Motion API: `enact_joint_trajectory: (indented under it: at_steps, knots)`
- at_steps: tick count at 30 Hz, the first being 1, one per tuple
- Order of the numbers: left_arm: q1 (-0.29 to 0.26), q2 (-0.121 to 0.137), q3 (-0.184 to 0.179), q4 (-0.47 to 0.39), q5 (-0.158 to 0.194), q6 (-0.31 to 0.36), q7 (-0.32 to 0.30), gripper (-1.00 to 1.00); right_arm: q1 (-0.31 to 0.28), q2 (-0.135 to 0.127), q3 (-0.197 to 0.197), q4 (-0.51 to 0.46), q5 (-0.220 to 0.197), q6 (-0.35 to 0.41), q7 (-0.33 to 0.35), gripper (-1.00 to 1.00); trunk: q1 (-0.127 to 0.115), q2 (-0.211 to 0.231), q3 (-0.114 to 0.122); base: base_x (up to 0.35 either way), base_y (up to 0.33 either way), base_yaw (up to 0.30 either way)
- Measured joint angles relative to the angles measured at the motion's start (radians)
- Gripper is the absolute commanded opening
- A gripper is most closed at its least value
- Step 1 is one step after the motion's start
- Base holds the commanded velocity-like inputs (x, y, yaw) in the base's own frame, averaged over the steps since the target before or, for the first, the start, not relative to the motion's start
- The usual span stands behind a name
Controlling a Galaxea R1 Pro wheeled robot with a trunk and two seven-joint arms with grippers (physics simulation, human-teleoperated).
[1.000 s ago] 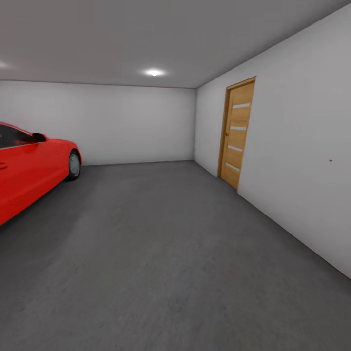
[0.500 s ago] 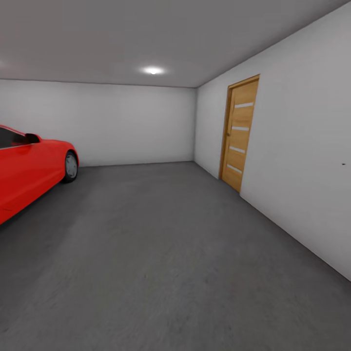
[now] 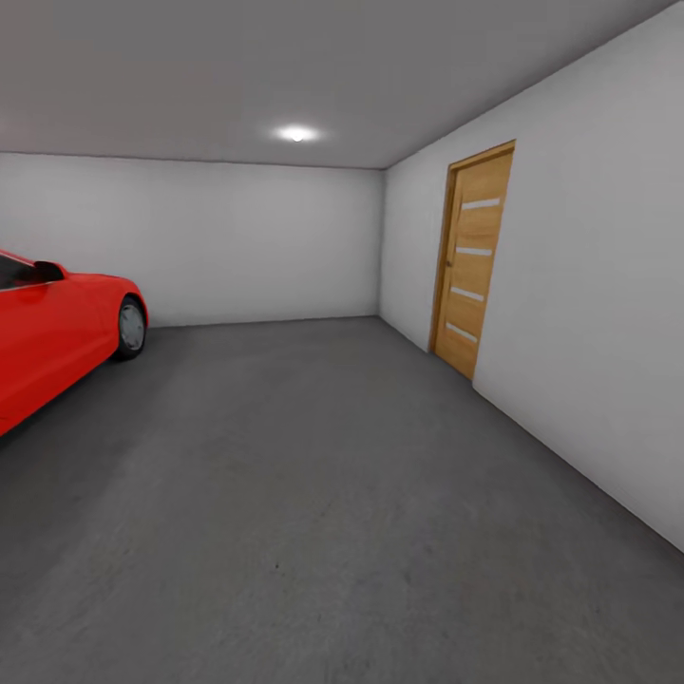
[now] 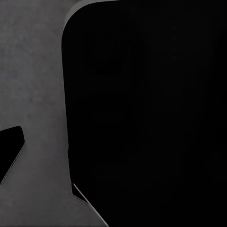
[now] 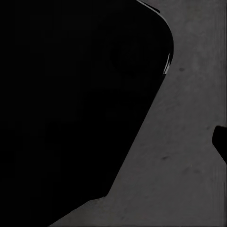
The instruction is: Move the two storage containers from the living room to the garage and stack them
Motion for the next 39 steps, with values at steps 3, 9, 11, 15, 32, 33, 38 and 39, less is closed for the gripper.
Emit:
enact_joint_trajectory:
  at_steps: [3,9,11,15,32,33,38,39]
  knots:
    - [0.0,0.0,0.0,0.0,0.0,0.0,0.0,1.0,0.0,0.0,0.0,0.0,0.0,0.0,0.0,1.0,0.0,0.0,0.0,0.335,0.0,0.0]
    - [0.0,0.0,0.0,0.0,-0.001,0.0,0.0,1.0,0.0,0.0,0.0,0.0,0.0,-0.001,0.0,1.0,0.0,0.0,0.0,0.335,0.0,0.0]
    - [0.0,0.0,0.0,0.0,-0.001,0.0,0.0,1.0,0.0,0.0,0.0,0.0,0.0,-0.001,0.0,1.0,0.0,0.0,0.0,0.335,0.0,0.0]
    - [0.0,0.0,0.0,0.0,-0.001,0.0,0.0,1.0,0.0,0.0,0.0,0.0,0.001,-0.001,0.0,1.0,0.0,0.0,0.0,0.335,0.0,0.0]
    - [0.0,0.0,0.0,0.0,-0.001,0.0,-0.003,1.0,0.0,0.0,0.0,0.0,0.001,-0.001,0.0,1.0,0.0,0.0,0.0,0.335,0.0,0.0]
    - [0.0,0.0,0.0,0.0,-0.001,0.0,-0.003,1.0,0.0,0.0,0.0,0.0,0.001,-0.001,0.0,1.0,0.0,0.0,0.0,0.335,0.0,0.0]
    - [0.0,0.0,0.0,0.0,-0.001,0.0,-0.003,1.0,0.0,0.0,0.0,0.0,0.001,-0.002,0.0,1.0,0.0,0.0,0.0,0.335,0.0,0.0]
    - [0.0,0.0,0.0,0.0,-0.001,0.0,-0.003,1.0,0.0,0.0,0.0,0.0,0.001,-0.002,0.0,1.0,0.0,0.0,0.0,0.335,0.0,0.0]
